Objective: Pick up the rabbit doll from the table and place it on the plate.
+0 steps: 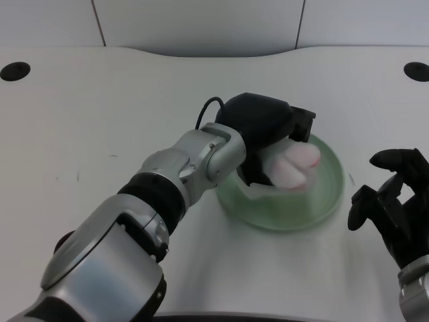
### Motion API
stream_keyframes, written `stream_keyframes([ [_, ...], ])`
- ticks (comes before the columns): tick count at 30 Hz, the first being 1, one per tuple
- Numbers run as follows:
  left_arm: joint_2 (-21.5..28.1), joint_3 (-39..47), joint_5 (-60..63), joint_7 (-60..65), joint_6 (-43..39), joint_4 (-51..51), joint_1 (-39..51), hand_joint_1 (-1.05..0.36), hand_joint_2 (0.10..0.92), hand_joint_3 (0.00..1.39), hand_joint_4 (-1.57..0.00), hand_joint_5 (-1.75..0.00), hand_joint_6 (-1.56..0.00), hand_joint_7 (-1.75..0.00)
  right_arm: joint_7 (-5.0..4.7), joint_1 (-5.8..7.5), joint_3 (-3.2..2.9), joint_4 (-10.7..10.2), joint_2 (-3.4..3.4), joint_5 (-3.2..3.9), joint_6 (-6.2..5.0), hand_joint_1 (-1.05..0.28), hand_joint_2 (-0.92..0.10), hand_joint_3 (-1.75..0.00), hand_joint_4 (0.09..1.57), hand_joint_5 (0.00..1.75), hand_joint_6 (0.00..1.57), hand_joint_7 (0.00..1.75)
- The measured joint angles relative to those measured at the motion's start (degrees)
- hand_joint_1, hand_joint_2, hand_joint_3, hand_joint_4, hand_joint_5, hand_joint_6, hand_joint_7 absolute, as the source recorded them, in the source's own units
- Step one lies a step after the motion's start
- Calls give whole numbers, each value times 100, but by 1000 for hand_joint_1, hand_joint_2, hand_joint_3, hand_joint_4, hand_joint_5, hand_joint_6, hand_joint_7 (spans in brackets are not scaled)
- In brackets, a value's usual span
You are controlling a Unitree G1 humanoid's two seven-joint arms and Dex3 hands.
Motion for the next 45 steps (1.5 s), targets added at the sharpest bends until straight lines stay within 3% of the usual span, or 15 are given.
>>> stream_keyframes([
  [2,28,5,-15,-7,-2,53,1,-343,413,1000,-753,-1746,-627,-1746,2,0,11,26,-4,-37,-44,-275,-921,-1352,1290,1746,629,1746],
  [4,55,30,-52,-46,-5,104,1,-356,445,940,-731,-1746,-600,-1746,2,0,29,43,-5,-125,-108,-273,-921,-1350,1292,1746,637,1746],
  [5,65,43,-65,-86,-6,124,2,-528,623,570,-469,-1522,-400,-1463,14,0,30,46,-5,-129,-122,-286,-921,-1362,1314,1746,664,1746],
  [6,77,51,-69,-161,-7,136,2,-595,735,331,-373,-1418,-340,-1303,40,0,23,52,-4,-105,-122,-294,-921,-1363,1323,1746,677,1746],
  [8,89,49,-64,-266,-3,168,2,-752,840,94,-120,-1236,-147,-1058,73,0,-2,58,0,-53,-122,-291,-921,-1353,1325,1746,694,1746],
  [9,90,39,-56,-282,2,173,2,-825,857,58,-61,-1085,-90,-906,71,0,-4,58,0,-53,-121,-288,-921,-1357,1327,1746,699,1746],
  [11,89,10,-45,-331,29,175,2,-963,894,29,-15,-368,-23,-502,82,0,-7,59,0,-53,-122,-287,-921,-1371,1337,1746,708,1746],
  [12,85,-12,-41,-361,53,177,2,-1013,910,38,-6,-150,-9,-227,90,0,-12,59,0,-50,-122,-291,-921,-1361,1335,1746,710,1746],
  [14,74,-59,-13,-461,125,178,2,-1041,919,51,0,-31,-1,-47,89,0,-29,60,0,-23,-119,-288,-921,-1356,1326,1746,708,1746],
  [16,62,-82,-6,-544,203,178,1,-1046,920,57,1,-7,0,-12,86,0,-47,60,0,11,-115,-279,-921,-1365,1321,1746,705,1746],
  [28,159,111,-198,-952,406,117,1,-1048,921,104,1,1,1,1,130,-1,-69,134,-1,30,-161,-299,-921,-1357,1310,1746,702,1746],
  [38,1061,1494,-1800,-1741,-368,-838,817,-1048,920,102,-106,-69,-111,-64,135,-33,-103,211,-8,28,-219,-285,-921,-1351,1313,1746,719,1746],
  [40,1188,1765,-2175,-1963,-565,-1166,1214,-1048,921,156,-174,-128,-150,-89,133,-63,-102,223,-15,21,-217,-278,-921,-1354,1317,1746,729,1746],
  [42,1313,2014,-2550,-2171,-668,-1615,1650,-1048,921,228,-64,-527,-174,-107,127,-99,-106,234,-16,24,-205,-277,-921,-1350,1318,1746,730,1746],
  [45,1475,2342,-3039,-2385,-743,-2406,2452,-1028,921,285,-26,-720,-209,-113,118,-140,-123,251,-31,22,-194,-259,-921,-1355,1314,1746,723,1746],
])
